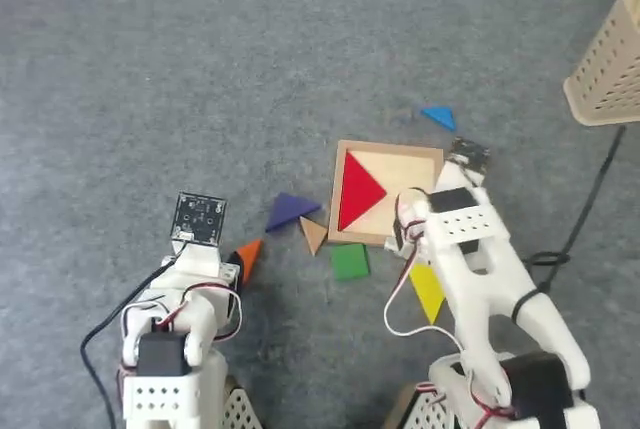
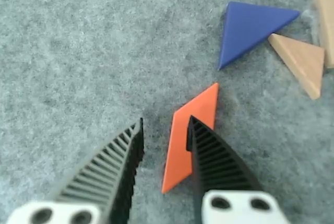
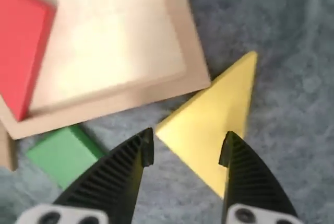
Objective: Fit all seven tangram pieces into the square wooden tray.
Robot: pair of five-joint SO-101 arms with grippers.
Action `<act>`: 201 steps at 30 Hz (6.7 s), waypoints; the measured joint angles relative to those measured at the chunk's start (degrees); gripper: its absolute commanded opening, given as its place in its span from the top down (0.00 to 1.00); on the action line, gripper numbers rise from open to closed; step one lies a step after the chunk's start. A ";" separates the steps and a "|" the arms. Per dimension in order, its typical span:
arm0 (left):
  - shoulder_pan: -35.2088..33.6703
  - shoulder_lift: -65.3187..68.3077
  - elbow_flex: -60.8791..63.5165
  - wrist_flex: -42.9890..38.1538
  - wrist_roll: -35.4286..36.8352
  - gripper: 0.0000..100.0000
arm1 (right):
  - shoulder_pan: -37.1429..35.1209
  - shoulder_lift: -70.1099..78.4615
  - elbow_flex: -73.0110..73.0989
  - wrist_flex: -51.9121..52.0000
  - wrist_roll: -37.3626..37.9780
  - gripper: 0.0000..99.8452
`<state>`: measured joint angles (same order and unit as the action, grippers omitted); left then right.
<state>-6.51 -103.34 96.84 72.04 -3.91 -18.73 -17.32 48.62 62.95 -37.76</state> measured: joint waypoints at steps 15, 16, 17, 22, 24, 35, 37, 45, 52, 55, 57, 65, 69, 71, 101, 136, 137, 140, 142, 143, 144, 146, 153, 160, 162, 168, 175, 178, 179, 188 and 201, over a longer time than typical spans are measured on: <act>0.00 0.00 0.00 0.00 0.00 0.87 | 0.18 6.42 -1.76 -0.09 -0.26 0.79; 0.00 0.00 0.00 0.00 0.00 0.87 | 1.41 7.03 -2.02 -0.09 -0.44 0.79; 0.00 0.00 0.00 0.00 0.00 0.87 | 2.90 7.91 -2.99 0.00 -0.35 0.79; 0.00 0.00 0.00 0.00 0.00 0.87 | 10.73 9.58 -4.22 0.70 6.15 0.79; 0.00 0.00 0.00 0.00 0.00 0.87 | 11.78 9.76 -4.22 0.97 7.47 0.79; 0.00 0.00 0.00 0.00 0.00 0.87 | 13.36 10.90 -4.22 2.02 21.63 0.79; 0.00 0.00 0.00 0.00 0.00 0.87 | 13.36 10.90 -4.22 2.11 23.21 0.78; 0.00 0.00 0.00 0.00 0.00 0.87 | 10.02 11.25 -4.66 2.37 23.47 0.59; 0.00 0.00 0.00 0.00 0.00 0.87 | 5.36 11.52 -4.57 2.37 27.25 0.59; 0.00 0.00 0.00 0.00 0.00 0.87 | 5.10 11.08 -4.40 2.46 27.96 0.59; 0.00 0.00 0.00 0.00 0.00 0.87 | 5.10 9.49 -3.52 2.81 29.01 0.59; 0.00 0.00 0.00 0.00 0.00 0.87 | 0.44 1.76 -0.26 3.96 29.54 0.66; 0.00 0.00 0.00 0.00 0.00 0.87 | -2.02 1.49 0.00 2.90 29.54 0.67; 0.00 0.00 0.00 0.00 0.00 0.87 | -1.85 1.49 0.00 2.29 29.36 0.66; 0.00 0.00 0.00 0.00 0.00 0.87 | -0.09 6.07 0.00 -1.58 26.46 0.67; 0.00 0.00 0.00 0.00 0.00 0.87 | 3.52 11.43 -2.29 0.00 27.52 0.77; 0.00 0.00 0.00 0.00 0.00 0.87 | 3.60 10.29 -2.29 0.70 27.52 0.77; 0.00 0.00 0.00 0.00 0.00 0.87 | 3.60 4.57 -2.29 2.99 27.52 0.77; 0.00 0.00 0.00 0.00 0.00 0.87 | 3.60 0.26 -1.67 3.60 29.10 0.77; 0.00 0.00 0.00 0.00 0.00 0.87 | 3.60 -1.58 -1.23 3.78 30.07 0.77; 0.00 0.00 0.00 0.00 0.00 0.87 | 3.60 -3.16 -1.05 4.31 31.12 0.77; 0.00 0.00 0.00 0.00 0.00 0.87 | 3.60 -5.54 -1.05 4.92 32.79 0.77; 0.00 0.00 0.00 0.00 0.00 0.87 | 3.60 -5.63 -8.88 8.18 37.54 0.77; 0.00 0.00 0.00 0.00 0.00 0.87 | -0.35 7.30 -20.22 10.55 42.29 0.77; 0.00 0.00 0.00 0.00 0.00 0.87 | -0.44 9.49 -20.31 10.55 42.29 0.77; 0.00 0.00 0.00 0.00 0.00 0.87 | -2.02 4.04 -11.69 9.67 49.23 0.76; 0.00 0.00 0.00 0.00 0.00 0.87 | -5.19 -8.53 4.75 9.32 63.65 0.76; 0.00 0.00 0.00 0.00 0.00 0.87 | -6.33 -11.60 9.32 8.44 67.16 0.76; 0.00 0.00 0.00 0.00 0.00 0.87 | -6.51 -12.22 10.81 7.91 68.13 0.76; 0.00 0.00 0.00 0.00 0.00 0.87 | -6.33 -13.10 13.98 3.34 69.19 0.60; 0.00 0.00 0.00 0.00 0.00 0.87 | -6.33 -13.10 17.67 3.87 78.15 0.58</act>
<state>-6.51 -103.34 96.84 72.04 -3.91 -25.05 -30.42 66.29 66.81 40.40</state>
